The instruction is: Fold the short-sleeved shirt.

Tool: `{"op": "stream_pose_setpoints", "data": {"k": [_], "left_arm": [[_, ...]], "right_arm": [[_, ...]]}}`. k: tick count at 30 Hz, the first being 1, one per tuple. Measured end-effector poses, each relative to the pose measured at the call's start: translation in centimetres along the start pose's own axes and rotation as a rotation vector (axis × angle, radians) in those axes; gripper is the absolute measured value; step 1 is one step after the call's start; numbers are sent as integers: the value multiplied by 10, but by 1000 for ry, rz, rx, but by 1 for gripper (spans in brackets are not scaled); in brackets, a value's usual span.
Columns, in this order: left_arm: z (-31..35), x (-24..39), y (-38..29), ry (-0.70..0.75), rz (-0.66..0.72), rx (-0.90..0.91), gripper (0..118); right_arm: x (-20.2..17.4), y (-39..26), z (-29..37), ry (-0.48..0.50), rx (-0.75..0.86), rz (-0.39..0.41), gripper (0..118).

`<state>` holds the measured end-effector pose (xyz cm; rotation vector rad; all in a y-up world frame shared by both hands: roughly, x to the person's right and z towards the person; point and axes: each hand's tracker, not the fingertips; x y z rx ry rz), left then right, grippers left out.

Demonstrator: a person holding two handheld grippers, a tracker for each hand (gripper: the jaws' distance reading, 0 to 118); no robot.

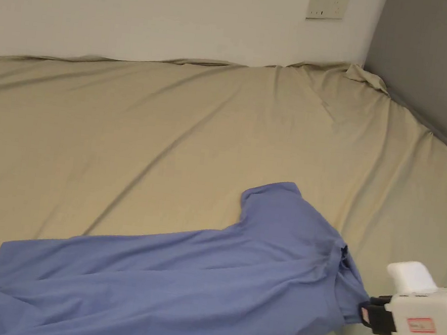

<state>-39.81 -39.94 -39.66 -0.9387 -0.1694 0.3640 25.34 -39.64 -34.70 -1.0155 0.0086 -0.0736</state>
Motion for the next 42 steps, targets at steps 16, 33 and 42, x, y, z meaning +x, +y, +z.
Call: {"op": "stream_pose_setpoints", "data": {"k": [16, 33, 42], "left_arm": [[-4, -53, -74, 196, -79, -280, 2], [101, -16, -49, -274, 235, 266, 118], [16, 37, -20, 157, -277, 81, 0]], "right_arm": [[-21, -90, -29, -60, -403, 198, 5], [-86, -49, 99, -177, 211, 320, 118], [-131, -41, 75, 163, 354, -21, 2]]}}
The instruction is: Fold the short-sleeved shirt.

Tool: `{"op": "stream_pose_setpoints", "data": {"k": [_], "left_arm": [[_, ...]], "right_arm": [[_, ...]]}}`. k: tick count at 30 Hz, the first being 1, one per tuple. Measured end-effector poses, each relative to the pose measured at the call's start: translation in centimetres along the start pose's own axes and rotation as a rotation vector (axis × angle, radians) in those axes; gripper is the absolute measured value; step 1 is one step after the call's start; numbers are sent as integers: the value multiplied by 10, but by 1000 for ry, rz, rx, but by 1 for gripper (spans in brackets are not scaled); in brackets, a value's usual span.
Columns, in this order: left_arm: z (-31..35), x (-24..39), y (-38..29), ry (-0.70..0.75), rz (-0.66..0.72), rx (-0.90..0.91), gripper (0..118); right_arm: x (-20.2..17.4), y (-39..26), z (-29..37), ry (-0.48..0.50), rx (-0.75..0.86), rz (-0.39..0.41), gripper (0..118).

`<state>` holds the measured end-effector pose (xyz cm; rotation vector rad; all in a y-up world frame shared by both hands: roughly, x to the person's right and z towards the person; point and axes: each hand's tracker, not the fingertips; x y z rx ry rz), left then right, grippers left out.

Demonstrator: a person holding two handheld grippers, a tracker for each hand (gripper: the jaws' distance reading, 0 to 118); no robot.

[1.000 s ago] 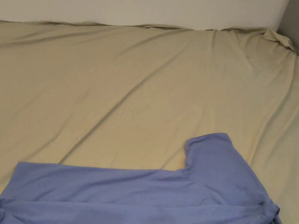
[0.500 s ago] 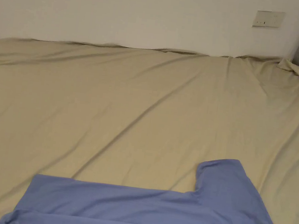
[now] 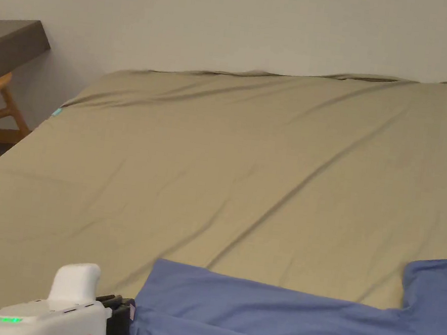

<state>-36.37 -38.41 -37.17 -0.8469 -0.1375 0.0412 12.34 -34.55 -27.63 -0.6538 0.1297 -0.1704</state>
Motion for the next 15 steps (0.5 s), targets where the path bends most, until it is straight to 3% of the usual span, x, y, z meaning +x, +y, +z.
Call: {"op": "stream_pose_setpoints", "data": {"k": [2, 5, 6, 8, 9, 10, 11, 15], "left_arm": [[-28, -11, 10, -65, 36, -52, 0], [-73, -5, 40, -34, 17, -95, 0], [-91, -10, 50, -10, 7, -108, 0], [-130, -13, 65, 32, 4, -123, 7], [-151, -17, 69, 85, -10, -130, 61], [-172, -17, 72, 145, -28, -181, 111], [-191, -19, 74, 161, -18, -274, 118], [-222, -19, 66, 152, -31, -316, 117]], "right_arm": [[-31, 11, 0, 57, -27, 13, 2], [-58, 11, -8, 93, -49, 18, 2], [-4, 10, -6, 83, -62, 33, 2], [7, 10, -9, 50, -75, 52, 2], [14, 11, -10, 50, -82, 51, 2], [-4, 11, -11, 50, -89, 48, 2], [-5, 10, -12, 45, -94, 41, 2], [2, 6, -20, 43, -121, -6, 2]]}}
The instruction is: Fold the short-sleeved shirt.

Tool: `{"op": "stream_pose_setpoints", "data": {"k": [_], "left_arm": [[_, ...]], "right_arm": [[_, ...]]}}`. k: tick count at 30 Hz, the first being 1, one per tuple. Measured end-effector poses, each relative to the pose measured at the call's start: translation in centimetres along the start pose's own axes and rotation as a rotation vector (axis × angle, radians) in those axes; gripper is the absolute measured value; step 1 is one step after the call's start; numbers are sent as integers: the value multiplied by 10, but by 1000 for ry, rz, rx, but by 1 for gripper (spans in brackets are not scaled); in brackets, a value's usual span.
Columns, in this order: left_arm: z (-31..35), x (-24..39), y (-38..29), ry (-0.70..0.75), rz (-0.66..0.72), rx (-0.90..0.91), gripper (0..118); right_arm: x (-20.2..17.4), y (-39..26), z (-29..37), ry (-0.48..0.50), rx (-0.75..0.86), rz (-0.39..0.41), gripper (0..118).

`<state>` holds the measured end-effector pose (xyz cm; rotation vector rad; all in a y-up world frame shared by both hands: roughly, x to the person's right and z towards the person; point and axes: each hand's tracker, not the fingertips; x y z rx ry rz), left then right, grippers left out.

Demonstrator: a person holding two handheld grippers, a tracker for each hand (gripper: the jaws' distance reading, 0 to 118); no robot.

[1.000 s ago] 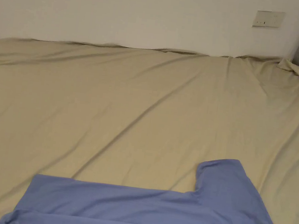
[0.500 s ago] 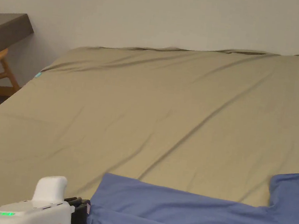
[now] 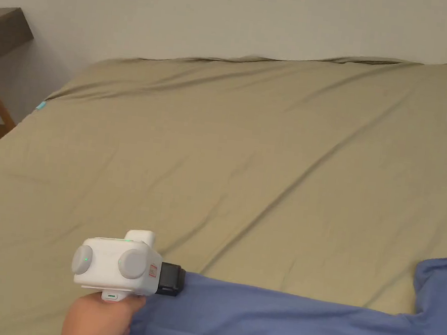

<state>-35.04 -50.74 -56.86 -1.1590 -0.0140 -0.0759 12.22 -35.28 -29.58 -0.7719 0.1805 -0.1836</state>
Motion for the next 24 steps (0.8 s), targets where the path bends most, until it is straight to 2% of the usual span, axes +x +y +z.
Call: {"op": "stream_pose_setpoints", "data": {"k": [1, 2, 4, 5, 6, 8, 10, 13, 15, 16, 17, 18, 19, 21, 22, 24], "left_arm": [[-10, -1, 2, 17, -14, -42, 117], [-4, -6, 1, -30, 21, -4, 113], [13, -8, 0, -71, 89, 77, 41], [23, -7, 3, -56, 56, 111, 4], [34, -3, 0, -20, 20, 140, 0], [56, 3, -9, -155, 27, 194, 1], [73, 7, -11, -131, -7, 218, 0], [99, 4, -16, -164, -4, 259, 0], [109, 0, -16, -245, 39, 261, 1], [112, -1, -15, -267, 40, 257, 1], [120, 8, -18, -274, 39, 255, 1], [123, 9, -18, -260, 30, 264, 1], [124, 11, -19, -260, 25, 265, 1], [124, 10, -18, -245, 16, 256, 1], [123, 9, -18, -240, 19, 255, 1], [121, 8, -20, -231, 33, 237, 1]], "right_arm": [[0, 0, -2, -4, -9, -2, 2], [1, 0, -5, -8, -21, 3, 2], [1, -1, -9, -27, -37, 21, 2], [3, -1, -11, -31, -48, 22, 2], [7, -1, -13, -28, -59, 15, 2], [37, -4, -19, -17, -83, 9, 2], [65, 8, -23, -32, -87, -8, 2], [116, 45, -39, -61, -56, -118, 2], [147, 73, -68, -42, -106, -121, 2], [164, 85, -88, -2, -165, -101, 5], [178, 93, -108, -29, -209, -72, 30], [190, 99, -132, -87, -251, -70, 90], [188, 100, -151, -139, -295, -52, 118], [201, 105, -183, -218, -326, -51, 118], [207, 104, -196, -234, -333, -88, 118], [198, 106, -209, -258, -389, -123, 118]]}}
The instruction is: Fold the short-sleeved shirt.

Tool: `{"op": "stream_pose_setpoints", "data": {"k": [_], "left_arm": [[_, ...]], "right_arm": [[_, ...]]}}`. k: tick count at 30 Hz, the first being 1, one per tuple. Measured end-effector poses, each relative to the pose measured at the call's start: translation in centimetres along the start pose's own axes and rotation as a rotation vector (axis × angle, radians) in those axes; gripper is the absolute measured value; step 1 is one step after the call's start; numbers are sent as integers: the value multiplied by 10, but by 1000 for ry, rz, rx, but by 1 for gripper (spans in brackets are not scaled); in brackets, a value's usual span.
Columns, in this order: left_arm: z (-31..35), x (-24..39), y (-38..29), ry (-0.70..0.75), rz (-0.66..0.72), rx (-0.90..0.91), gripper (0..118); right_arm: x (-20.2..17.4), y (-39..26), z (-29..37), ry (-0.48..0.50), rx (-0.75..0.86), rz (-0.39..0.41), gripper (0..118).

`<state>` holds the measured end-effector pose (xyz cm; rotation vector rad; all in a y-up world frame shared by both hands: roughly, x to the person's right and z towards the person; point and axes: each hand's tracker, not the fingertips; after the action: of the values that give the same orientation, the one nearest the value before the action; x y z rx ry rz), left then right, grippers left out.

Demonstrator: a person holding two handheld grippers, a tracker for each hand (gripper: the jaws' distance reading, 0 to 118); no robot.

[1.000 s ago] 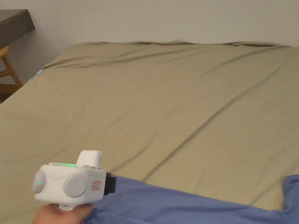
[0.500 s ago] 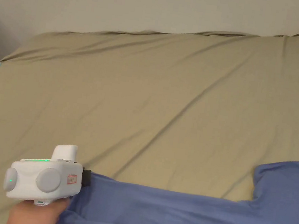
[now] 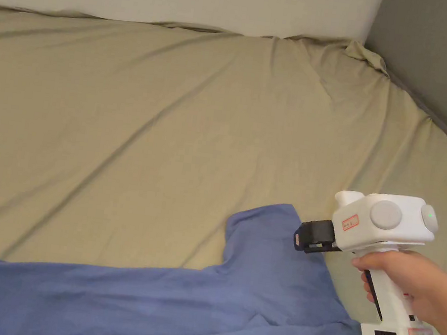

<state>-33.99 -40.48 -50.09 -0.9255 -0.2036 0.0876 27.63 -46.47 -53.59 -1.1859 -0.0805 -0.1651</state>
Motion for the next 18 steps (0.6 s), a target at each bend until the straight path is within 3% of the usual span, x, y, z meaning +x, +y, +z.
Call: {"op": "stream_pose_setpoints", "data": {"k": [2, 3, 5, 6, 7, 9, 11, 13, 16, 18], "left_arm": [[-3, -8, 1, 6, 15, -5, 1], [-4, -8, 1, 5, 20, -9, 1], [-6, -12, 1, 3, 19, -15, 1], [-7, -13, 1, 2, 21, -16, 1], [-7, -12, 1, 0, 22, -16, 1], [-6, -16, 0, -13, 31, -14, 1], [-2, -17, -1, -23, 36, -12, 1], [5, -21, -2, -43, 38, -6, 1], [15, -28, -3, -89, 57, -5, 1], [23, -34, -4, -107, 65, -3, 1]], "right_arm": [[-10, 0, -11, -28, -97, 19, 112], [-6, 3, -15, -41, -135, 41, 90], [-18, -4, -7, -122, -87, 151, 66], [-23, -7, 1, -105, -48, 171, 28], [-23, -4, 7, -59, -42, 172, 3], [-27, -9, 25, -92, -4, 179, 3], [-24, -9, 40, -39, 28, 217, 3], [-20, -11, 69, 66, 61, 192, 3], [-29, -22, 109, 45, 121, 293, 3], [-28, -29, 136, 106, 139, 296, 3]]}}
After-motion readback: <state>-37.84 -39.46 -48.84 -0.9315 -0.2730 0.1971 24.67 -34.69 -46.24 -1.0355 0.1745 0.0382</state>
